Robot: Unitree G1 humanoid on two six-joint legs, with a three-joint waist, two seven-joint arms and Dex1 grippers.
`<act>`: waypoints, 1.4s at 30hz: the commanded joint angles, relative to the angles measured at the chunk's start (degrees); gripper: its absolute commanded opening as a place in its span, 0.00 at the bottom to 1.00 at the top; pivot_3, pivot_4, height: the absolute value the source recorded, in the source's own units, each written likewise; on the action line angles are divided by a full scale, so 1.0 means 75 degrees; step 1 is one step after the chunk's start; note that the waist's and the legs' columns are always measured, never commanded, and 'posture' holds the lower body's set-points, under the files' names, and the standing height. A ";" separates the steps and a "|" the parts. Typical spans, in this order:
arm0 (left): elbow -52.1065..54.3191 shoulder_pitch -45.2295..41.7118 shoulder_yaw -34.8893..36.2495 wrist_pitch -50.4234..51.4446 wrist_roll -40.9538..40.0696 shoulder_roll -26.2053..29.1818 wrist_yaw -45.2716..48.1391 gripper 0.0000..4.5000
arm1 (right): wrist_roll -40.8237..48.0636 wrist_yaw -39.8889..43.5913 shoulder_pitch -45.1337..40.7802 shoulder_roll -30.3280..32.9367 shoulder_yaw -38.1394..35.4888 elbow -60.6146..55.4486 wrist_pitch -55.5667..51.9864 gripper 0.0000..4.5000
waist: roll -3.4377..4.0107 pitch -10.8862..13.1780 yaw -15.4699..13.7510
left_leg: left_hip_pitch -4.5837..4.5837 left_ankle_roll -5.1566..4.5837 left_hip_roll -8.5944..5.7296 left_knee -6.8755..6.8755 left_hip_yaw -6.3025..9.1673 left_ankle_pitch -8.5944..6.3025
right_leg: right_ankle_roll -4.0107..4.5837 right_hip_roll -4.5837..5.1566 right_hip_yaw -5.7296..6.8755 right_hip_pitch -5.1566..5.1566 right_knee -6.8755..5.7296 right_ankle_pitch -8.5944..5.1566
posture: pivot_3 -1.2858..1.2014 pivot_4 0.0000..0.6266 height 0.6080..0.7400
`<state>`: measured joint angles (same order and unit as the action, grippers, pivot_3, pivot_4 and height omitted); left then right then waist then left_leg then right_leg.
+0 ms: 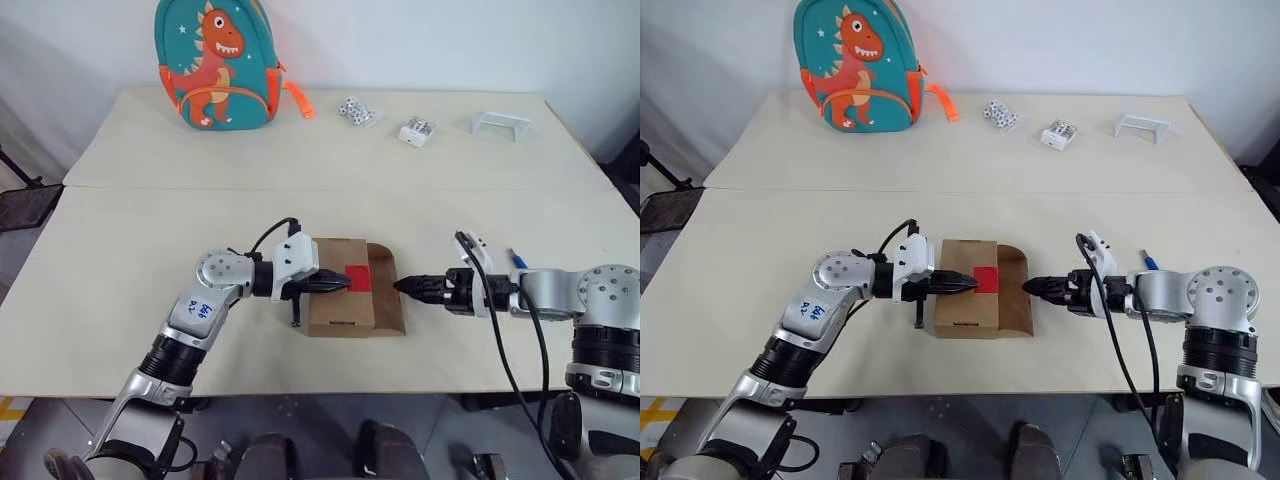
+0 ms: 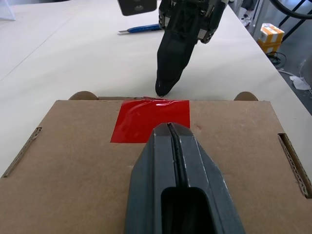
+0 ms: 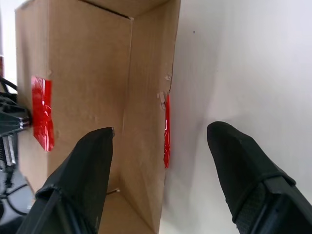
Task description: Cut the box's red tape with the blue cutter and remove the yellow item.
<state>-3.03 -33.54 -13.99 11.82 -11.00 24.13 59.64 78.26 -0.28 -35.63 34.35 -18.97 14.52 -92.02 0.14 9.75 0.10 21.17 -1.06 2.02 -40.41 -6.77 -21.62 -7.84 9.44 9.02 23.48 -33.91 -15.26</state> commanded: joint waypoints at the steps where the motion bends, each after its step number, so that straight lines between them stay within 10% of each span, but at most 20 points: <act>1: -0.0126 0.0179 -0.0184 0.0219 0.0179 0.0155 0.0060 0.00 | 0.0199 0.0079 0.0122 -0.0055 0.0112 0.0186 -0.0064 0.72 | 0.0001 -0.0001 0.0003 | -0.0003 0.0000 0.0000 0.0000 0.0001 0.0000 | 0.0000 0.0000 0.0000 -0.0001 -0.0001 0.0000 | 0.52 0.24 1.00; 20: -0.0042 0.0182 -0.0156 0.0276 0.0170 0.0358 0.0122 0.00 | -0.0075 0.0277 0.0308 -0.1145 -0.0281 0.0716 -0.0041 0.72 | 0.0025 -0.0019 0.0068 | -0.0013 0.0004 0.0006 0.0003 -0.0007 0.0002 | 0.0000 -0.0005 -0.0007 0.0000 -0.0009 0.0000 | 0.52 0.24 1.00; 30: 0.0001 0.0188 -0.0121 0.0288 0.0182 0.0428 0.0124 0.00 | -0.0356 0.0639 0.0307 -0.1416 -0.0100 0.0504 -0.0063 0.10 | 0.0024 -0.0037 0.0139 | -0.0016 0.0006 0.0006 0.0003 -0.0005 0.0003 | 0.0000 -0.0005 -0.0008 -0.0002 -0.0014 0.0000 | 0.52 0.24 1.00; 42: -0.0036 0.0187 -0.0085 0.0273 0.0153 0.0474 0.0098 0.00 | -0.0604 0.1542 0.0202 -0.0917 0.1389 0.0176 -0.0064 0.10 | 0.0020 -0.0049 0.0202 | -0.0029 0.0016 0.0009 0.0017 -0.0004 0.0009 | 0.0000 -0.0007 -0.0010 -0.0003 -0.0020 0.0000 | 0.52 0.24 1.00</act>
<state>-2.42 -33.48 -13.43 12.62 -11.07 27.16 60.25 73.90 9.48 -35.05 27.34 -11.92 15.92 -91.43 0.29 9.38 1.62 20.95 -0.94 2.09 -40.28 -6.79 -21.55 -7.83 9.38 8.95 23.46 -34.07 -15.27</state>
